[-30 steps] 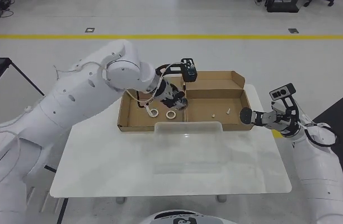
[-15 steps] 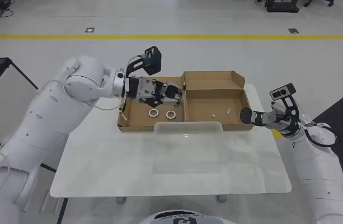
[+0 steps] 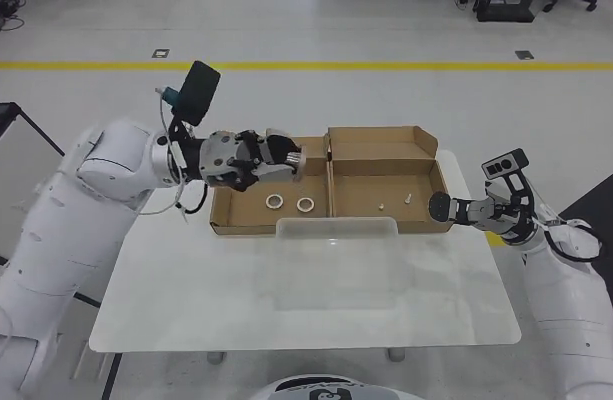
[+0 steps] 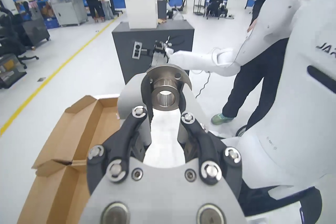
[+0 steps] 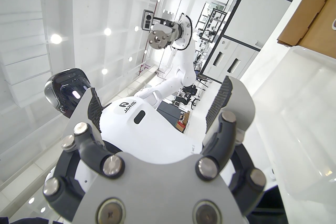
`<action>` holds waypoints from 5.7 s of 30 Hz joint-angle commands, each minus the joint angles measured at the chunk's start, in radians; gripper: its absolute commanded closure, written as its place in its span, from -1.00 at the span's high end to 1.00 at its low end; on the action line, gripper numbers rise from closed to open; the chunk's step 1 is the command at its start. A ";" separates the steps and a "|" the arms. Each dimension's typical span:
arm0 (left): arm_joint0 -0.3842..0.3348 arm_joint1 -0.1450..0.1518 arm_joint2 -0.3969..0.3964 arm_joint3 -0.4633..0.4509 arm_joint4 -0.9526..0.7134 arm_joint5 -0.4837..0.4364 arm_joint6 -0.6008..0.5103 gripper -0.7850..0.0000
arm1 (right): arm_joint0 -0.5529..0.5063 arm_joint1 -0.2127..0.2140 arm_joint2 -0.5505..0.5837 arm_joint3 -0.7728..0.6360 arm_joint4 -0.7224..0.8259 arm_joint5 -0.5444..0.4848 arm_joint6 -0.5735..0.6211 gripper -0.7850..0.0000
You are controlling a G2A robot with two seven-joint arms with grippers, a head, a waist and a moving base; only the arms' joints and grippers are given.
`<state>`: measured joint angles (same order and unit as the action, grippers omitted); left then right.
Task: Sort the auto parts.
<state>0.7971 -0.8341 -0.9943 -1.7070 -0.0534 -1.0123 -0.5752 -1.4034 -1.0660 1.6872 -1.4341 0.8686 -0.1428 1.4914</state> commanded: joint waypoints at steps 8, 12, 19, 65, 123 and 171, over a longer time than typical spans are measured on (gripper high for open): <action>0.080 0.002 -0.088 -0.080 0.009 0.000 0.059 -1.00 | 0.000 0.000 0.000 0.000 0.000 0.000 0.000 1.00; 0.080 0.002 -0.088 -0.080 0.009 0.000 0.059 -1.00 | 0.000 0.000 0.000 0.000 0.000 0.000 0.000 1.00; 0.090 0.000 -0.086 -0.081 -0.005 0.014 0.079 -1.00 | 0.000 0.000 0.000 0.000 0.000 0.000 0.000 1.00; 0.432 -0.184 -0.431 -0.175 -0.521 0.000 -0.233 -1.00 | 0.000 0.000 0.000 0.000 0.000 0.000 0.000 1.00; 0.434 -0.221 -0.428 -0.238 -0.761 0.000 -0.233 -1.00 | 0.000 0.000 0.000 0.000 0.000 0.000 0.000 1.00; 0.430 -0.261 -0.440 -0.207 -0.667 0.071 -0.257 -1.00 | 0.000 0.000 0.000 0.000 0.000 0.000 0.000 1.00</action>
<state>1.2295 -1.0953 -1.4340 -1.9224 -0.7300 -0.9418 -0.8283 -1.4034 -1.0660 1.6872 -1.4341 0.8686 -0.1428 1.4914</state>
